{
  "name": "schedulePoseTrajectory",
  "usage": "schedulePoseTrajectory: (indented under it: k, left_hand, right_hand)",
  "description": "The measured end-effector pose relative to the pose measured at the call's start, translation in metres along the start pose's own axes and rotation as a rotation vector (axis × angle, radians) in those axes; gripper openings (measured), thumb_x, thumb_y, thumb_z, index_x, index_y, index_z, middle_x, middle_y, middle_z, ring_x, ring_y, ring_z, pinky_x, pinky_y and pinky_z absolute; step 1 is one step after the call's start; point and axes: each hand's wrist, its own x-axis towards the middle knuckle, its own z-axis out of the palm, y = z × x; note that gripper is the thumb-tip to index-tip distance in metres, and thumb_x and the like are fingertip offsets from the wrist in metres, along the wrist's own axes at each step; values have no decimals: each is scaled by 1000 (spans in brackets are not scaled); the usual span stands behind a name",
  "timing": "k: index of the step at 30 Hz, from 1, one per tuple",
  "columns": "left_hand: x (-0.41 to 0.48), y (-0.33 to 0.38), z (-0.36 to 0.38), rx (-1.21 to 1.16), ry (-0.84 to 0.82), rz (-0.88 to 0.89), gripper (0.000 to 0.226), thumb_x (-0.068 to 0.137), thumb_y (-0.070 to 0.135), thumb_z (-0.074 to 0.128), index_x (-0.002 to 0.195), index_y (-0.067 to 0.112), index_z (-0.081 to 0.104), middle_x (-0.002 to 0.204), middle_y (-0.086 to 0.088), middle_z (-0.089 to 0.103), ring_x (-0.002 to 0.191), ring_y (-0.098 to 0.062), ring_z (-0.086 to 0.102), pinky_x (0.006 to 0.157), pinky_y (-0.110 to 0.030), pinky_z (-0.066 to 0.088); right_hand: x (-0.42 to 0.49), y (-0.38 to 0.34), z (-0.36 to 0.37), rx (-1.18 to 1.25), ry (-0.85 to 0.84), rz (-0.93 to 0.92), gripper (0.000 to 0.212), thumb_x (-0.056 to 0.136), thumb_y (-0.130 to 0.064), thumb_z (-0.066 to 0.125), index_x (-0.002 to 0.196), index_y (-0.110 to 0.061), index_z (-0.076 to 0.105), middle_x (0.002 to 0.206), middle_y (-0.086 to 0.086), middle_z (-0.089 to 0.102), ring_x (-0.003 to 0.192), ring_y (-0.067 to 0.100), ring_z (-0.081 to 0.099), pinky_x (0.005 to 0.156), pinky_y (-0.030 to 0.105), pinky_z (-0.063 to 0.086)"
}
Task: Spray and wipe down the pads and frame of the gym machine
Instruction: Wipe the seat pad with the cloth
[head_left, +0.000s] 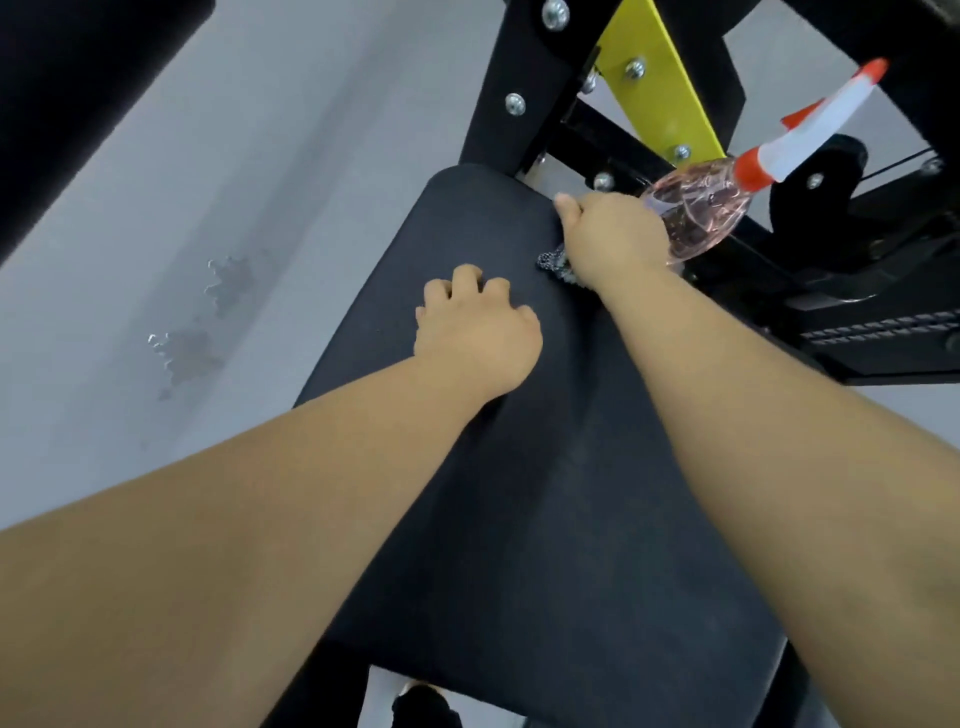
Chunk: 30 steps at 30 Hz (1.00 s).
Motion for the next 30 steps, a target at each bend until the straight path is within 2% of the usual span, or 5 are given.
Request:
schedulePoseTrajectory:
  k: [7,15,21,26,30]
  left_hand:
    - [-1,-3,13,101,-3,9,52,99,31,27,149,20,19,156,-2,7,141,-29,3,117,-41,8]
    - [1,34,30,159,-37,44,58,100,37,25,151,15,7,158,-5,-8,144,-30,-12,118,-43,-1]
    - [5,26,27,197,-107,96,61,98,32,26,151,17,0,158,-4,-12,144,-30,-14,118,-38,-2]
    - [12,12,35,261,-43,221,73,83,40,9,152,17,6,159,-8,0,145,-33,-8,117,-43,-2]
    - [-2,22,36,70,21,97,59,96,25,34,150,18,12,158,-3,-3,145,-26,-11,118,-38,3]
  right_hand:
    - [36,-47,9,32,-34,-121,43,101,-34,24,117,-11,57,118,10,59,107,29,54,71,34,35]
    - [-34,53,1,-76,10,-13,43,102,-35,27,102,-7,59,105,13,61,93,33,57,64,33,32]
    - [-1,6,-8,43,-67,-31,34,98,-7,30,127,-10,49,122,15,55,112,36,50,72,40,40]
    - [35,-45,2,98,-118,-67,46,102,-36,22,118,-11,58,120,9,59,109,28,54,74,34,38]
    - [1,-4,-6,8,-58,-116,38,104,-26,25,121,-11,55,123,10,56,113,29,52,76,34,40]
